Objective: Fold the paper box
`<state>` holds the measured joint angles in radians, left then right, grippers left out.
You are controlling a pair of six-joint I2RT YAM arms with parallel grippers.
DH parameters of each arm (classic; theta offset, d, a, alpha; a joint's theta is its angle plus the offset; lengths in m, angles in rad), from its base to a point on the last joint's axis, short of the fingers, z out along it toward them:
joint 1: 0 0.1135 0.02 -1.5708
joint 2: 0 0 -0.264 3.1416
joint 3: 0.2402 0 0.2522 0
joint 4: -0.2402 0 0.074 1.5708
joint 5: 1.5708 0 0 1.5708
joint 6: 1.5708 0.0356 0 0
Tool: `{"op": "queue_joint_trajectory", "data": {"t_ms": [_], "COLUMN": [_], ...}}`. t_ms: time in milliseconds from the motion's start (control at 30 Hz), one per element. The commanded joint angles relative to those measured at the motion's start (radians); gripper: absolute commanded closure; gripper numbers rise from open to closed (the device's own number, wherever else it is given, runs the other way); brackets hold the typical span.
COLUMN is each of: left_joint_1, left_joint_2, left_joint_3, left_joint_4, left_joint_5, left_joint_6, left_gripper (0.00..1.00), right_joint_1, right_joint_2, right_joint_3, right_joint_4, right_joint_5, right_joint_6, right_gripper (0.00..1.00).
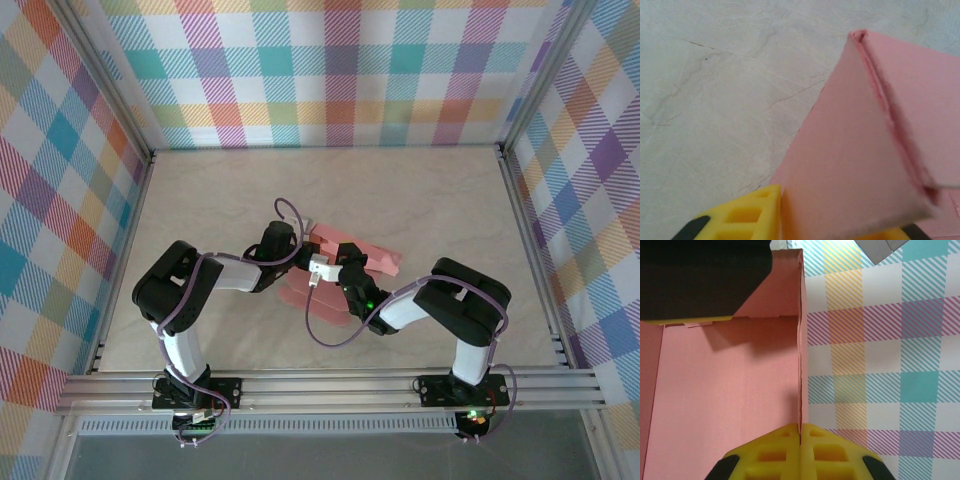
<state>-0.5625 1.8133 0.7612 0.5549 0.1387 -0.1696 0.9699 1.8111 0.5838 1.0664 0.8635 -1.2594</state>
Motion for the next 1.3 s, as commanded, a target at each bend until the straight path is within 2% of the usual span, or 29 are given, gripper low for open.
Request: {"op": "queue_joint_trajectory", "data": {"t_ms": [0,100,167,267,633,733,867,1033,1067,1167,1267], "left_joint_1": [-0.016,-0.017,-0.018,-0.019,-0.031,-0.038,-0.047,-0.048,-0.048,-0.048,-0.048], "left_joint_2": [0.013,0.015,0.015,0.015,0.030,0.035,0.033,0.013,0.006,-0.013,-0.028], "left_joint_3": [-0.009,-0.003,0.001,0.002,0.015,0.019,0.030,0.016,0.012,-0.010,-0.021], "left_joint_4": [0.021,0.016,0.004,-0.007,-0.023,-0.022,-0.033,-0.036,-0.035,-0.020,-0.023], "left_joint_5": [0.016,0.002,-0.027,-0.064,-0.159,-0.171,-0.192,-0.196,-0.180,-0.158,-0.167], "left_joint_6": [-0.021,-0.037,-0.046,-0.059,-0.093,-0.089,-0.082,-0.068,-0.054,-0.016,0.001], "left_gripper": [0.82,0.87,0.95,1.00,1.00,1.00,1.00,1.00,1.00,0.84,0.79], "right_joint_1": [0.009,0.010,0.010,0.011,0.040,0.054,0.056,0.045,0.040,0.029,0.016], "right_joint_2": [0.001,0.000,0.000,0.000,-0.021,-0.036,-0.018,-0.033,-0.034,-0.038,-0.048], "right_joint_3": [0.008,0.009,0.009,0.013,0.026,0.032,0.020,0.018,0.019,0.016,0.006], "right_joint_4": [-0.078,-0.082,-0.083,-0.086,-0.135,-0.187,-0.146,-0.190,-0.194,-0.188,-0.189], "right_joint_5": [-0.030,-0.030,-0.030,-0.027,-0.018,-0.026,-0.023,-0.023,-0.021,-0.021,-0.021], "right_joint_6": [0.040,0.041,0.044,0.049,0.097,0.139,0.117,0.167,0.172,0.174,0.177], "right_gripper": [1.00,1.00,1.00,1.00,1.00,1.00,1.00,1.00,1.00,1.00,1.00]}}
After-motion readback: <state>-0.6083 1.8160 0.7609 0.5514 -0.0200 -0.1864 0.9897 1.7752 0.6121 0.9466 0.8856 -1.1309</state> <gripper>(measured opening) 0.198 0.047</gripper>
